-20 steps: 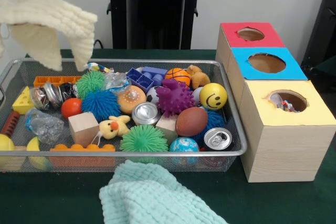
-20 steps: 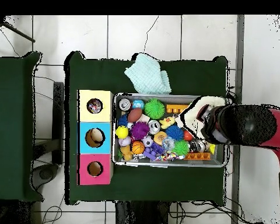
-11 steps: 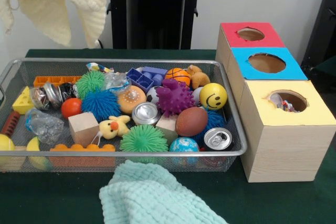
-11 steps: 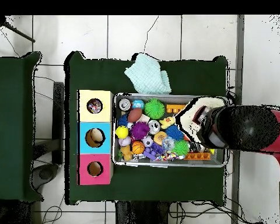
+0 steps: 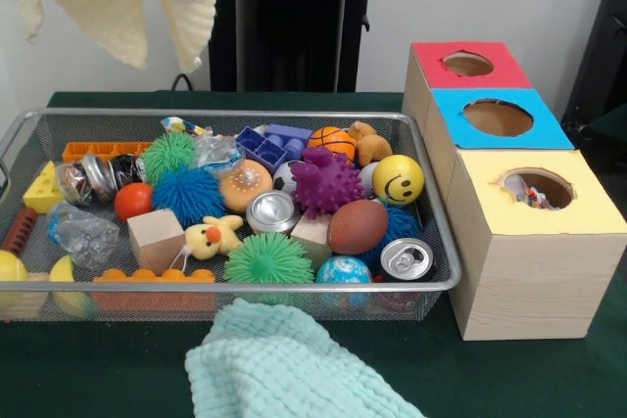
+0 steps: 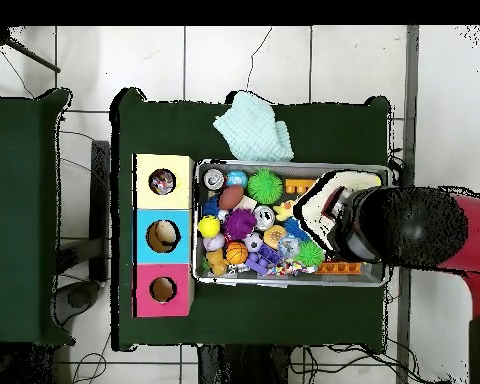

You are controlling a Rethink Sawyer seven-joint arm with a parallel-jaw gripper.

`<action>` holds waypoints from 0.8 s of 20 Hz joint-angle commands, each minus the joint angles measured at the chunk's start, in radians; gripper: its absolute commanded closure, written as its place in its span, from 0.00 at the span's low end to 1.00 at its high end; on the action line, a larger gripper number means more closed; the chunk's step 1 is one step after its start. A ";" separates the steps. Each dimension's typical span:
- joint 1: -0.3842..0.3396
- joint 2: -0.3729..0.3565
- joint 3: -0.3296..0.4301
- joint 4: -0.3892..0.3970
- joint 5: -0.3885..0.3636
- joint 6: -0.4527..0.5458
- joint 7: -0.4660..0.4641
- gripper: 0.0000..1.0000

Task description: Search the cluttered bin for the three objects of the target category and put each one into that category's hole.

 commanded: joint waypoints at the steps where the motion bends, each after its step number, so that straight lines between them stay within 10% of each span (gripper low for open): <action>1: 0.014 0.020 -0.056 0.087 0.003 0.057 -0.024 1.00; 16: -0.002 0.114 -0.060 0.071 -0.023 -0.051 -0.074 1.00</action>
